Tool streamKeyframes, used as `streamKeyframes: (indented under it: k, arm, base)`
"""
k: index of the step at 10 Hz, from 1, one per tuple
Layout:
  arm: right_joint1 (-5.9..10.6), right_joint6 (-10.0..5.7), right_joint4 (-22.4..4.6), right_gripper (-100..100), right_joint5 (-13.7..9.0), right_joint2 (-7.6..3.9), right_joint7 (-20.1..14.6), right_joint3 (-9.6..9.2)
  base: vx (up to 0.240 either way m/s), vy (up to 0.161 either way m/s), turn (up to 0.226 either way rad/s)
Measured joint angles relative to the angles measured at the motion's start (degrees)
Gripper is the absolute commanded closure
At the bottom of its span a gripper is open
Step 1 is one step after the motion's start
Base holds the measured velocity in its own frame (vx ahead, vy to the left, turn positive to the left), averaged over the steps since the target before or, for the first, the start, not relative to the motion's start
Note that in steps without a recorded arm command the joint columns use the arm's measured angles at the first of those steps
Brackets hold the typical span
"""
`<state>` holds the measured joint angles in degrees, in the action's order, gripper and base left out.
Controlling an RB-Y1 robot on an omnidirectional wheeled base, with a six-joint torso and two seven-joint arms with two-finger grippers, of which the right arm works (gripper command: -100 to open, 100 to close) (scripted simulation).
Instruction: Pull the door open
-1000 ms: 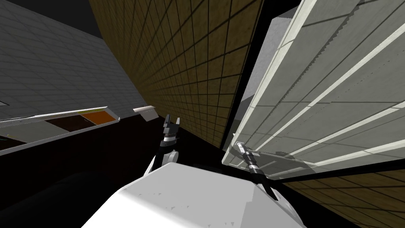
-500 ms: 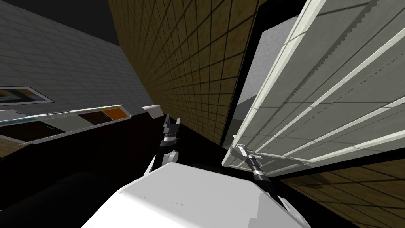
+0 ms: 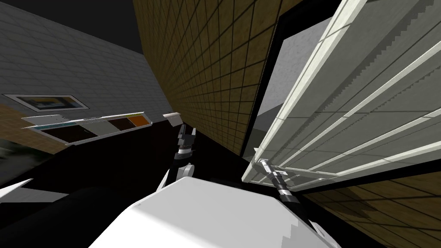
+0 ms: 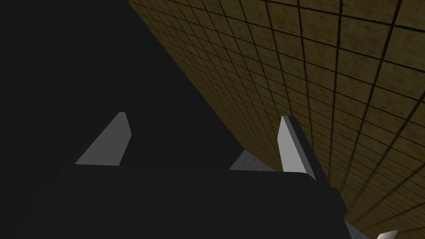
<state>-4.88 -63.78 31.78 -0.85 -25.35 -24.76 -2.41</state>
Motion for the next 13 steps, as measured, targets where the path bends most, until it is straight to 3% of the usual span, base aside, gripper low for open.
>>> streamKeyframes:
  k: [3, 8, 10, 13]
  arm:
    - [-0.91, -1.9, -0.65, 100, 0.26, -0.52, -0.61, -0.43]
    - [-1.43, -6.74, -4.13, 100, 0.61, -1.76, -1.76, -1.0]
    - [-2.5, -6.9, -3.21, 100, 0.72, -1.96, -1.98, -1.18]
    - [0.18, -6.0, -4.78, 100, 1.55, -0.76, -1.24, -0.35]
  base:
    - [-0.176, -0.074, 0.134]
    - [-0.201, -0.066, 0.158]
    - [-0.126, -0.032, 0.05]
    - [-0.221, -0.07, 0.108]
